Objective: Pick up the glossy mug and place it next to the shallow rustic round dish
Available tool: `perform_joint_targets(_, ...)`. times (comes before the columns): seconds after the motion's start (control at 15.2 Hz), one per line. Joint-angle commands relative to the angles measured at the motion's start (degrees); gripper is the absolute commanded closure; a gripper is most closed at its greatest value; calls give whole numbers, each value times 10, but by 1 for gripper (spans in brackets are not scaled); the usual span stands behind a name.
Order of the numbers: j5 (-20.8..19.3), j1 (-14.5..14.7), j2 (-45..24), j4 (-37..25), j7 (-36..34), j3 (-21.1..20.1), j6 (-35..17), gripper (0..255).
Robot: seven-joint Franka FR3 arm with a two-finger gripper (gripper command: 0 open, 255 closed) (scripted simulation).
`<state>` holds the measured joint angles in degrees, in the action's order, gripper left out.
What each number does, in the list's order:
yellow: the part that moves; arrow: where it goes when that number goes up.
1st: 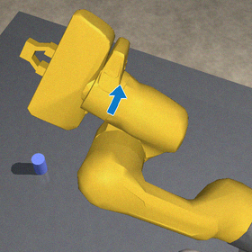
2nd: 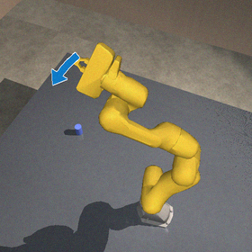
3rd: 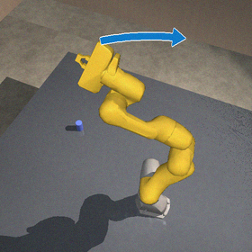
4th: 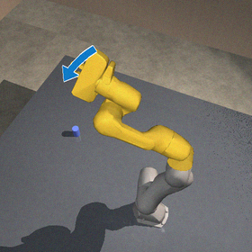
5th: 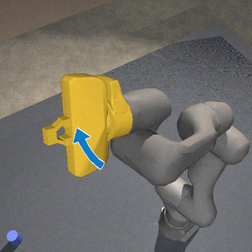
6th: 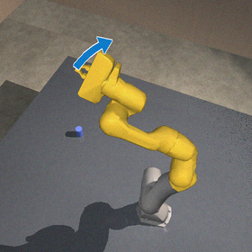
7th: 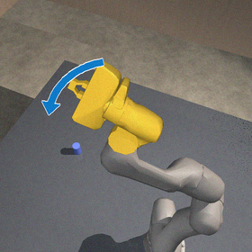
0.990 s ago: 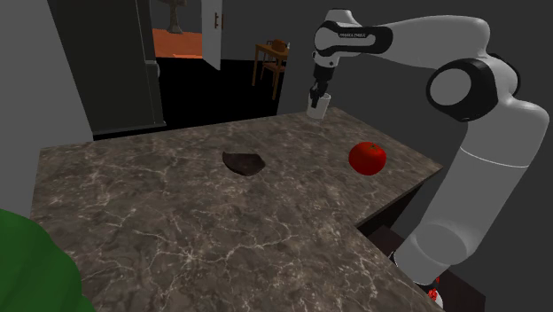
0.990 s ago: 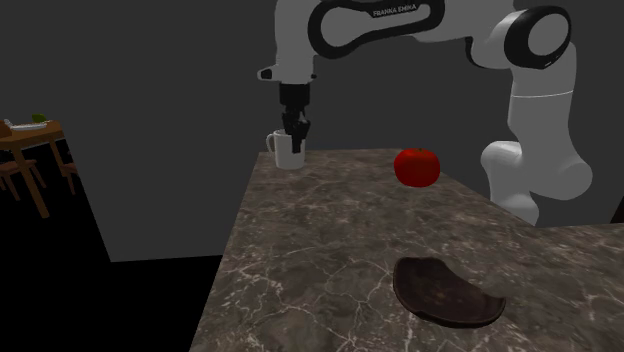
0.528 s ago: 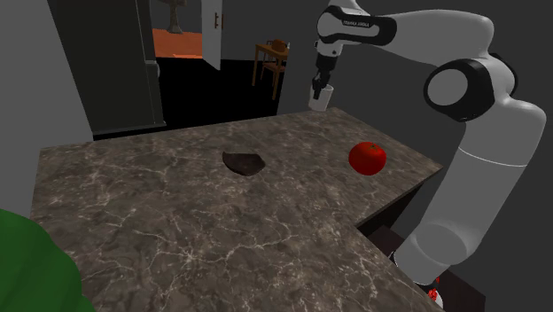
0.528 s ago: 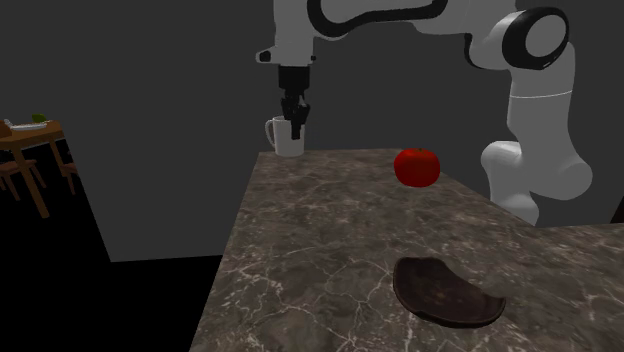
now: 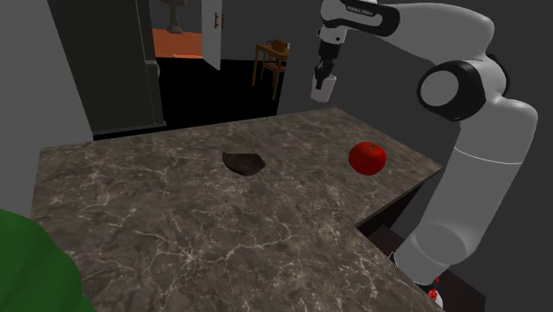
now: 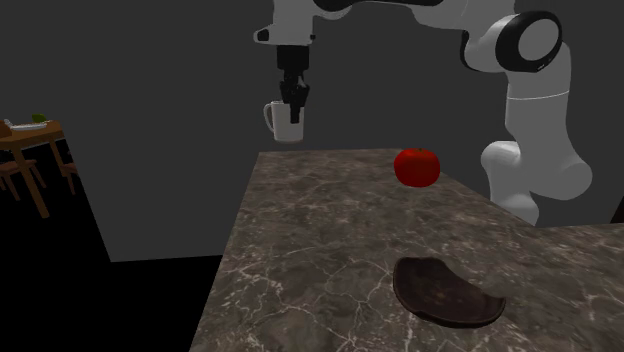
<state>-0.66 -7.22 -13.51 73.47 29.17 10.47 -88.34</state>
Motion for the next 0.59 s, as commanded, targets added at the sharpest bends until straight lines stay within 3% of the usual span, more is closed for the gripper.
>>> perform_joint_targets(0.0,1,-1,-6,-24,2,1,18,255)
perform_joint_targets(0.53,10,-10,-50,-155,8,2,105,255)
